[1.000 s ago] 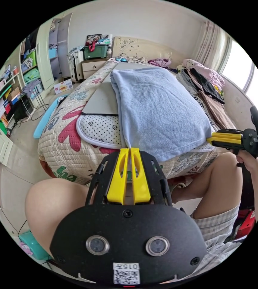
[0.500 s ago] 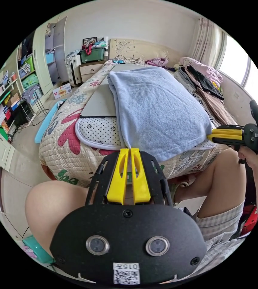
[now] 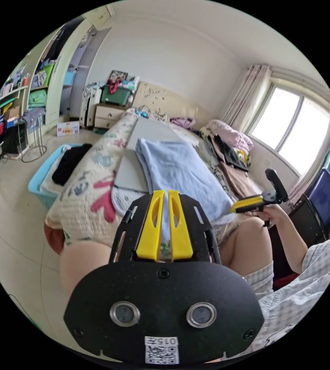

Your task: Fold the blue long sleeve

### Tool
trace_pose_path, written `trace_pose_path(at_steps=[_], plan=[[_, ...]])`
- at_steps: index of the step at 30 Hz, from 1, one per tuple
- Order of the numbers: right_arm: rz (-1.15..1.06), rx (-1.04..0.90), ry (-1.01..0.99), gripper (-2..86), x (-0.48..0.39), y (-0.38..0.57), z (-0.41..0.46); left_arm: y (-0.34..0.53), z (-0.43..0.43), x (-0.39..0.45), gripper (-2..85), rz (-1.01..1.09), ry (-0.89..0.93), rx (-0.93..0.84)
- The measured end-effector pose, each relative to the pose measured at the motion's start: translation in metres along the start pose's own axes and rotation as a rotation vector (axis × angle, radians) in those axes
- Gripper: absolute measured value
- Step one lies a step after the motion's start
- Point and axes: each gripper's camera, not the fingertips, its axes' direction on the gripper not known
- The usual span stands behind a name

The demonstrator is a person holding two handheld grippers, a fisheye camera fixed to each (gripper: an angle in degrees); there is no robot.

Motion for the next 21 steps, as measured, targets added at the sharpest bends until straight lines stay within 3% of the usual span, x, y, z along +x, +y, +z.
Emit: trace_pose_path(at_steps=[4, 9, 15, 18, 21], plan=[[0.115, 0.241, -0.105, 5.9, 0.061, -0.014, -0.080, -0.077, 0.029, -0.047, 6.6, 0.010, 0.043, 0.026], [0.314, 0.587, -0.175, 10.6, 0.138, -0.062, -0.140, -0.158, 0.151, -0.135, 12.7, -0.196, 0.249, -0.082], [0.381, 0.516, -0.250, 16.5, 0.185, -0.141, -0.118, -0.162, 0.236, -0.186, 18.0, -0.346, 0.308, -0.208], [0.392, 0.487, -0.296, 17.2, 0.207, -0.170, -0.110, -0.172, 0.253, -0.206, 18.2, -0.410, 0.401, -0.190], [0.400, 0.489, -0.336, 17.4, 0.228, -0.189, -0.107, -0.182, 0.266, -0.222, 18.2, -0.415, 0.322, -0.209]])
